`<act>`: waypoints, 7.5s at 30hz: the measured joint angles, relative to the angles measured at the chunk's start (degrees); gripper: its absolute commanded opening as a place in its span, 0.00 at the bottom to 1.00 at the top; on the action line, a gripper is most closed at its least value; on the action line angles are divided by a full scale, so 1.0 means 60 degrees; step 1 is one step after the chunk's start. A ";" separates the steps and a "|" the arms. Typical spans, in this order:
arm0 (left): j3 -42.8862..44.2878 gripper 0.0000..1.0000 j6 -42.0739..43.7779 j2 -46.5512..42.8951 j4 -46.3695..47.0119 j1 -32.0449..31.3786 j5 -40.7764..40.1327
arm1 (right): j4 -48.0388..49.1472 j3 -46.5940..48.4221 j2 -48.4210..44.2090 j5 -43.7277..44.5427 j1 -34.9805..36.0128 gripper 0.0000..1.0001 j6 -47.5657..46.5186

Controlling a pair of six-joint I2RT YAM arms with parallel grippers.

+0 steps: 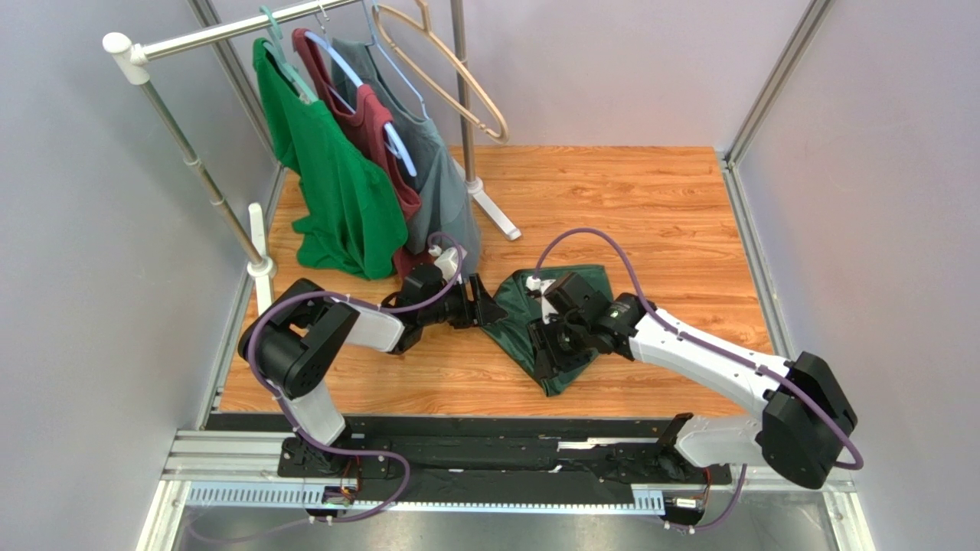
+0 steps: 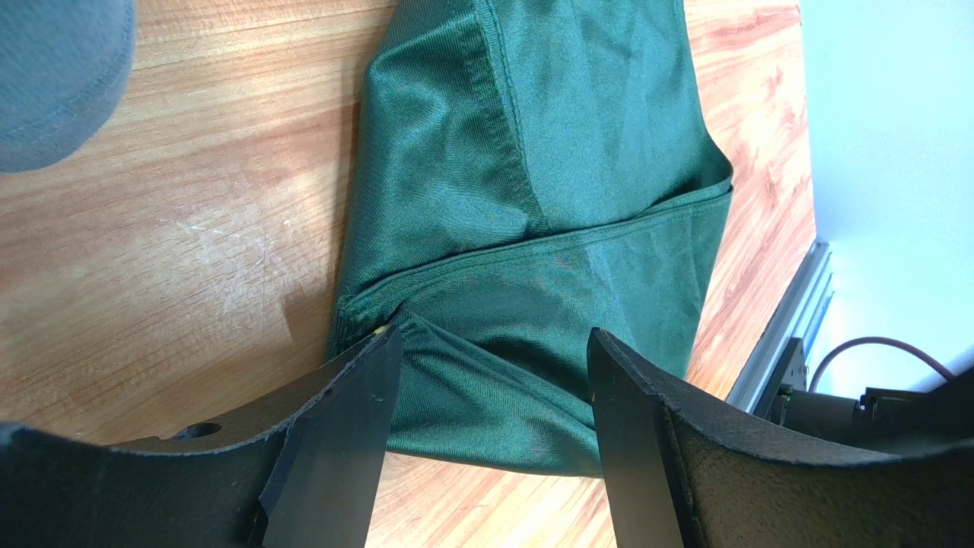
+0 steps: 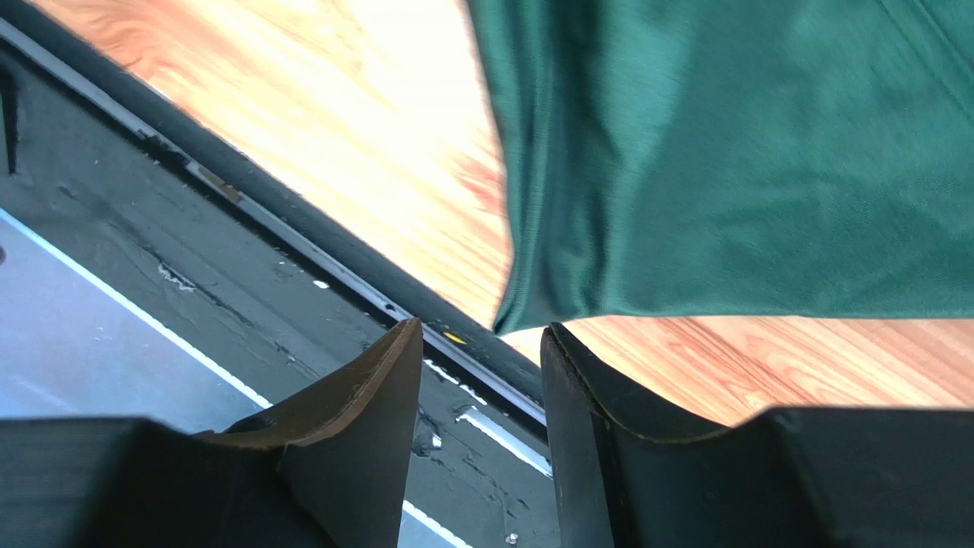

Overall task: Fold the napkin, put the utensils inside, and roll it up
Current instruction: Roll the napkin with the utensil

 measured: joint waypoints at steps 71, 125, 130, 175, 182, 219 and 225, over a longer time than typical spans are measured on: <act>0.0328 0.72 0.0186 0.0040 -0.0550 0.0000 0.0044 | -0.0816 0.1526 0.0262 0.2269 0.0197 0.58 0.0222; 0.0936 0.72 0.0313 0.0291 -0.1450 0.0284 0.0860 | 0.4113 0.0095 0.3286 0.5176 0.2014 0.47 -0.2288; 0.0943 0.72 0.0317 0.0324 -0.1395 0.0299 0.0907 | 0.4273 0.0095 0.3359 0.4860 0.1752 0.35 -0.2255; -0.0630 0.78 0.0663 -0.1144 -0.1508 0.1279 0.1759 | 0.4925 0.0219 0.3916 -0.1381 -0.0091 0.16 -0.1763; -0.0437 0.57 0.0594 -0.0576 -0.1264 0.1355 0.2160 | 0.4929 0.0350 0.4255 -0.2484 -0.0627 0.16 -0.1763; 0.1126 0.00 0.1614 -0.0120 -0.4903 0.1381 0.2357 | 0.2273 0.1599 0.2495 0.1326 0.0681 0.55 -0.2470; 0.1239 0.00 0.1610 -0.0029 -0.5002 0.1384 0.2441 | 0.3122 0.1435 0.2470 0.2914 0.2291 0.56 -0.2750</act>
